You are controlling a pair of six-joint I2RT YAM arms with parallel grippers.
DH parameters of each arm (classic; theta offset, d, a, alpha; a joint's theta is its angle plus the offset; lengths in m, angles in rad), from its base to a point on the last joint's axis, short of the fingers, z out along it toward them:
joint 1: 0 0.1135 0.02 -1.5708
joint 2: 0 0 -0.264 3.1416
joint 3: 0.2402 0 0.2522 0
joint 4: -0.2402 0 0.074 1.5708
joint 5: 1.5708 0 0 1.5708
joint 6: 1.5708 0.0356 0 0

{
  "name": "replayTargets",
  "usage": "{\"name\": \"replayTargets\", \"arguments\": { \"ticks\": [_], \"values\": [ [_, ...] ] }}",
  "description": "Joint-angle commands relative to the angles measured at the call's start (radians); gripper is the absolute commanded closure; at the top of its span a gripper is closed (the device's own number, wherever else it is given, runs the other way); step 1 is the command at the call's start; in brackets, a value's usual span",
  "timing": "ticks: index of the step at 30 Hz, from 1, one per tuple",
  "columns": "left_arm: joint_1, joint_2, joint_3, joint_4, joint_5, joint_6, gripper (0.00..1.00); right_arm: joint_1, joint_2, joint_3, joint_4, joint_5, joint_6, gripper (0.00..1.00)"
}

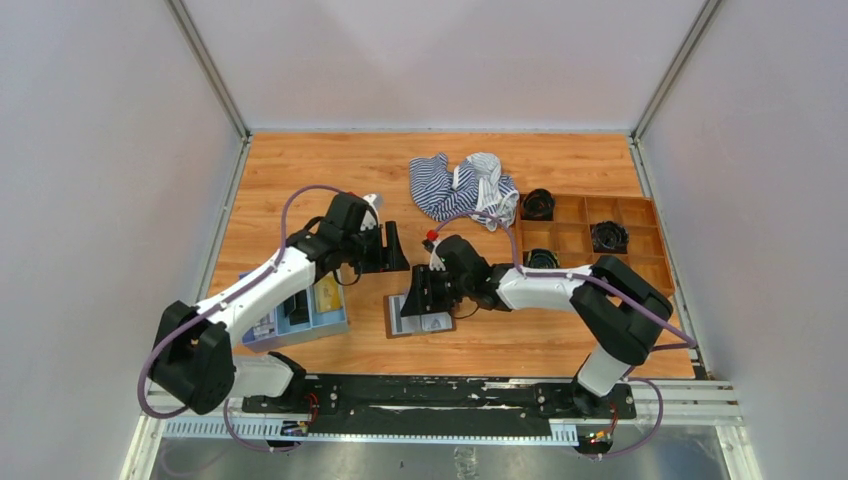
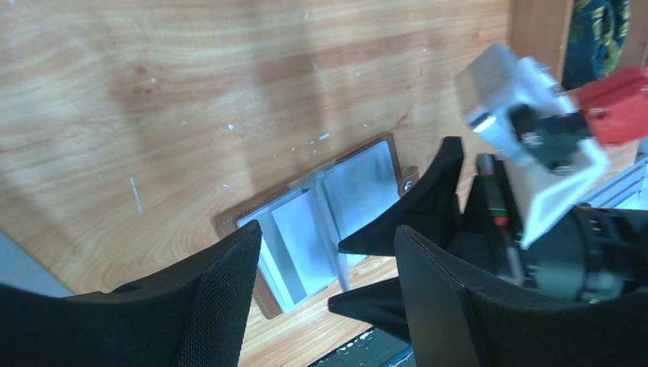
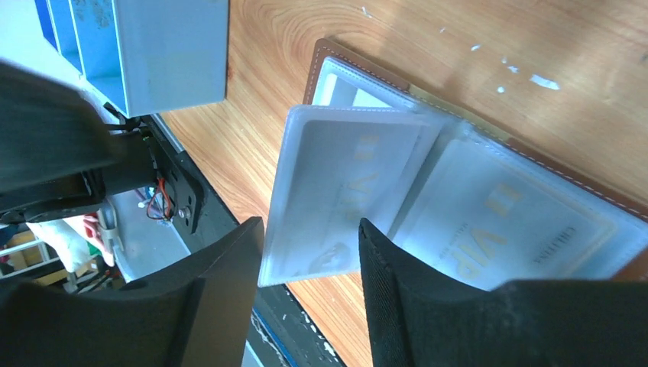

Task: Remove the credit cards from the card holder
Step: Remove the credit card from the card holder.

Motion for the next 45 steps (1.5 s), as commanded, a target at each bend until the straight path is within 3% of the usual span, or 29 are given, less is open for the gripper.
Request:
{"name": "replayTargets", "arguments": {
  "ticks": [1,7,14,21,24,33,45],
  "values": [
    [0.026,-0.053,0.029,-0.077,-0.005,0.036,0.31,0.025,0.027,0.042,0.009,-0.034,-0.012,0.44],
    [0.042,-0.078,0.011,-0.096,-0.002,0.046,0.31,0.027,-0.024,0.040,-0.002,-0.019,-0.033,0.41],
    [0.043,-0.095,-0.044,-0.048,0.070,0.009,0.35,0.011,-0.115,-0.051,-0.034,0.068,-0.028,0.45],
    [0.036,-0.123,-0.183,0.085,0.141,-0.081,0.38,-0.025,-0.122,-0.134,-0.012,0.087,0.032,0.67],
    [0.021,-0.129,-0.245,0.147,0.148,-0.120,0.38,-0.032,-0.124,-0.146,-0.010,0.099,0.046,0.71],
    [0.012,-0.098,-0.317,0.234,0.160,-0.161,0.38,-0.087,-0.167,-0.183,-0.069,0.130,0.039,0.61],
    [-0.009,-0.043,-0.284,0.215,0.131,-0.143,0.37,-0.154,-0.227,-0.248,-0.104,0.138,0.035,0.59]
  ]
}}
